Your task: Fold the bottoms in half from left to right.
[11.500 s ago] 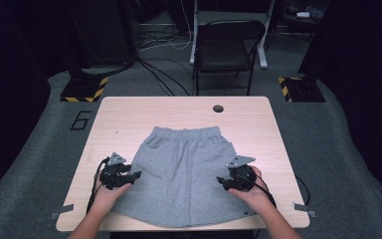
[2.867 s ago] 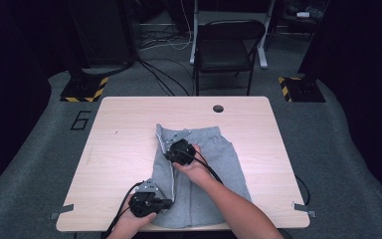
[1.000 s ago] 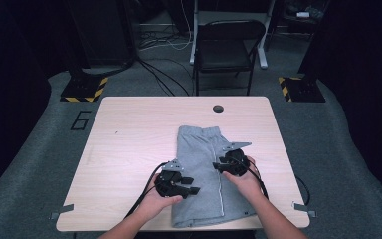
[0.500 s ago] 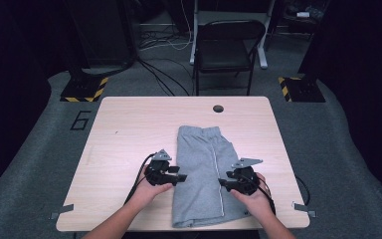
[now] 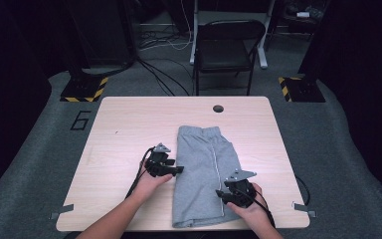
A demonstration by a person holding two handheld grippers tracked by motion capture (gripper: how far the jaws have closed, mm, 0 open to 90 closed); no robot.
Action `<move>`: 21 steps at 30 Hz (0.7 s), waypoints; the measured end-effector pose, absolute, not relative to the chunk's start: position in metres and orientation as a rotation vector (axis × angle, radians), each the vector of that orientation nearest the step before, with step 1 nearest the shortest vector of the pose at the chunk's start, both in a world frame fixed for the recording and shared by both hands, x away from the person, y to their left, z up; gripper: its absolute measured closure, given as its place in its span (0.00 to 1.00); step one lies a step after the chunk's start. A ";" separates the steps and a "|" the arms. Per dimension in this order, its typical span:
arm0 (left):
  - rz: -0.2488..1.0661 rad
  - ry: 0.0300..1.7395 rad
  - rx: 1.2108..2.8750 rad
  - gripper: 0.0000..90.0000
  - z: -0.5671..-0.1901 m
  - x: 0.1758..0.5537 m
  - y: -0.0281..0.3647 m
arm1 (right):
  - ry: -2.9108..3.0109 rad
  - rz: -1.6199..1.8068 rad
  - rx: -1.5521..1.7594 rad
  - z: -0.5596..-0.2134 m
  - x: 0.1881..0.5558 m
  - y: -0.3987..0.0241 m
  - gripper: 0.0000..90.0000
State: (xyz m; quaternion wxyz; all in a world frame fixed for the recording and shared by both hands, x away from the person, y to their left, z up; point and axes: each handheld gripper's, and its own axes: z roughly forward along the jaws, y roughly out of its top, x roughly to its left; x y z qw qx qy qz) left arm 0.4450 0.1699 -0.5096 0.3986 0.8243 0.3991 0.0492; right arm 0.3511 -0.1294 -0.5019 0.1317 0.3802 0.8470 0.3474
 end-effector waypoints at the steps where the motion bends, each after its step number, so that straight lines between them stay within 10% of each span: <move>1: 0.129 1.003 2.092 0.49 -0.511 0.446 0.169 | 2.473 0.999 1.074 -0.502 0.350 -0.130 0.55; 11: 0.171 0.962 2.156 0.47 -0.514 0.438 0.158 | 2.401 0.960 1.155 -0.503 0.350 -0.141 0.48; 21: 0.249 0.905 2.189 0.74 -0.516 0.429 0.147 | 2.286 0.907 1.267 -0.502 0.359 -0.169 0.46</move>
